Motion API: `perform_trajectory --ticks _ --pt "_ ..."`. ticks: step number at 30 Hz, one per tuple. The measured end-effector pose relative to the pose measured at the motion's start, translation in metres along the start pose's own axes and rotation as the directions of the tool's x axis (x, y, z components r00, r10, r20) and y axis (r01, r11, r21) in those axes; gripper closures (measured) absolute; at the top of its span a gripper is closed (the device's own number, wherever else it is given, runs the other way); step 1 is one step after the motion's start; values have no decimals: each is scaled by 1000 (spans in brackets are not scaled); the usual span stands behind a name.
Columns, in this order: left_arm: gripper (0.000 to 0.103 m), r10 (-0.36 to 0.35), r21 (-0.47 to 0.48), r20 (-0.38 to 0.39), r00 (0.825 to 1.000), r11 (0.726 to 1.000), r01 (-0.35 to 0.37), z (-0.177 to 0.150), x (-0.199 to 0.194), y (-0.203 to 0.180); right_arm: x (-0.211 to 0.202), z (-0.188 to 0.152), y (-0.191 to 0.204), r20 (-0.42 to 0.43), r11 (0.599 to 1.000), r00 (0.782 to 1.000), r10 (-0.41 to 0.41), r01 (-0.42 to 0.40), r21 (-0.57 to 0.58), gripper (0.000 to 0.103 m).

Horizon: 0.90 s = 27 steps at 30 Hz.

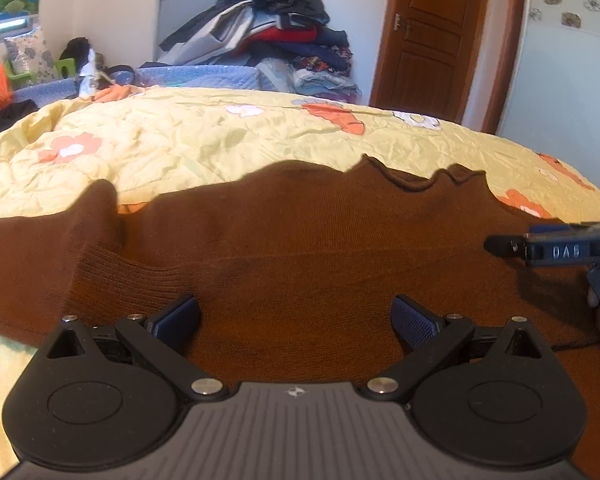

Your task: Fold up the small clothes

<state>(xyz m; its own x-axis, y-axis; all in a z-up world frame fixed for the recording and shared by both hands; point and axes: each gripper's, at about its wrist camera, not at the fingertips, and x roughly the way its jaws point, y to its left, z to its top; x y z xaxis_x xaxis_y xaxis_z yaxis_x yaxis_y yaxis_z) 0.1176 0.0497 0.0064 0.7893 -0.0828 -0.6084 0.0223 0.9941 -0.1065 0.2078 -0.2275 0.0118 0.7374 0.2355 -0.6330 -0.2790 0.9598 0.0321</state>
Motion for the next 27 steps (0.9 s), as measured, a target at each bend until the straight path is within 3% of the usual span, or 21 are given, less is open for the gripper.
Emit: perform_trajectory --ticks 3,5,7,8,10,13,14,17,18,20,22,24,27 --pt "0 62 -53 60 996 997 -59 5 -25 21 -3 2 5 -13 999 1000 -21 21 -31 2" --pt "0 98 -151 117 988 985 -80 10 -48 57 -6 3 4 -13 1000 1000 -19 19 -22 1" --pt "0 155 -289 142 978 951 -109 16 -64 107 -6 2 5 -11 1000 1000 -23 23 -21 1" --pt "0 187 -368 142 972 921 -124 18 -70 138 -5 1 4 -11 999 1000 -24 24 -21 1" --pt "0 268 -534 109 957 828 -171 19 -73 205 1 -3 6 -11 1000 1000 -23 23 -19 1" --pt "0 408 -745 11 913 612 -264 6 -73 298 2 -4 6 -11 999 1000 -26 26 -19 0" --pt "1 414 -787 -13 910 558 -265 0 -71 322 3 -4 6 -10 999 1000 -28 27 -18 0" --pt "1 431 -841 -23 902 480 -250 -11 -74 366 4 -3 6 -9 999 999 -33 33 -16 0" --pt "1 444 -853 -11 896 464 -240 -11 -76 376 4 -3 6 -9 999 999 -35 34 -15 0" --pt "1 432 -876 9 902 439 -201 -13 -81 392 4 -4 7 -9 999 999 -35 35 -14 0" --pt "1 413 -876 1 911 440 -198 -11 -76 401 5 -4 7 -9 999 999 -34 34 -14 0" --pt "4 423 -861 -15 906 455 -227 -7 -70 403 5 -4 6 -9 999 999 -33 33 -12 0" --pt "50 444 -848 -65 894 448 -284 -5 -68 405 5 -3 6 -9 999 999 -34 34 -13 0"
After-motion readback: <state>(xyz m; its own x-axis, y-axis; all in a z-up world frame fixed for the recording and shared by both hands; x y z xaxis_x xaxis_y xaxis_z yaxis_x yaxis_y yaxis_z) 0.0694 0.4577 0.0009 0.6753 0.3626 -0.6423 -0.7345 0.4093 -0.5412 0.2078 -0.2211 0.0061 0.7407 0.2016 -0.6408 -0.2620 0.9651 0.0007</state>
